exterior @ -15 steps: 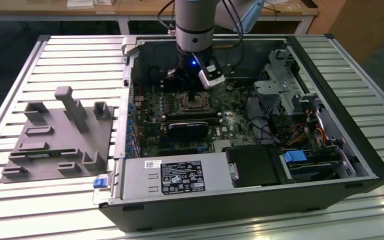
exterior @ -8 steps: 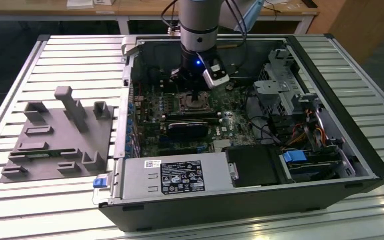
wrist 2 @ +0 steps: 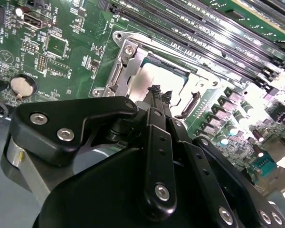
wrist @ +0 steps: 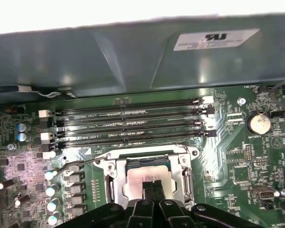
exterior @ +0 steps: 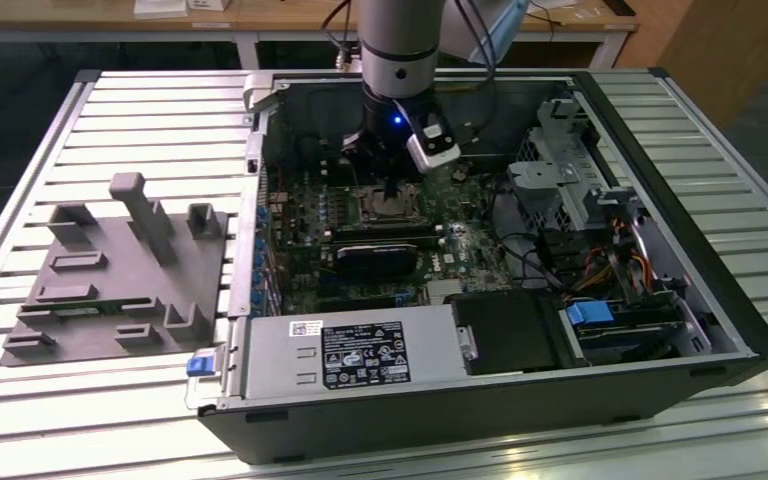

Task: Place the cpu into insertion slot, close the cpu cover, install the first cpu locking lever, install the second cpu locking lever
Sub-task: 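Close the cpu cover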

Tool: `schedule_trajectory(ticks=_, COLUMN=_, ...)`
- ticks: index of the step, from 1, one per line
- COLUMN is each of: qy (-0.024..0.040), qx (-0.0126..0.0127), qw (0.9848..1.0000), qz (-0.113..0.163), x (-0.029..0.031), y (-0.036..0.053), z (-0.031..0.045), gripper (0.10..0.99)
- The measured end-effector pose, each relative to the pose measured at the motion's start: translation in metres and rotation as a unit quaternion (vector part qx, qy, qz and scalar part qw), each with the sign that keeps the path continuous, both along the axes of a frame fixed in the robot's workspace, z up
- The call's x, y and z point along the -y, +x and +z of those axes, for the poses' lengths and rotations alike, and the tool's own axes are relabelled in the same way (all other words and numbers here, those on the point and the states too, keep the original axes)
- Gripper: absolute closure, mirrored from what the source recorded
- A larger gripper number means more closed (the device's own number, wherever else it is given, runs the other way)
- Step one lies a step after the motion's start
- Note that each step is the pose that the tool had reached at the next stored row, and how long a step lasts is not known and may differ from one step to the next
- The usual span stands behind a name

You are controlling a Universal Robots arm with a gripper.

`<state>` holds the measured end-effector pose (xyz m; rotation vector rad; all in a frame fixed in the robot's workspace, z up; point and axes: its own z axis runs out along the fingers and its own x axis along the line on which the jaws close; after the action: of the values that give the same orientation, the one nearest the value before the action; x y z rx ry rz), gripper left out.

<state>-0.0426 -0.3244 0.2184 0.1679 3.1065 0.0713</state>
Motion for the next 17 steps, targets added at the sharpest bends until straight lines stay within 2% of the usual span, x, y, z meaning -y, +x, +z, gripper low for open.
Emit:
schedule_trajectory(ticks=11, qy=-0.0001, qx=0.0, qw=1.0, qz=0.0, x=0.0, y=0.0, z=0.0215, gripper=0.98)
schedule_trajectory(ticks=17, qy=0.0001, qx=0.0001, qw=1.0, qz=0.0, x=0.0, y=0.0, z=0.0258, gripper=0.98)
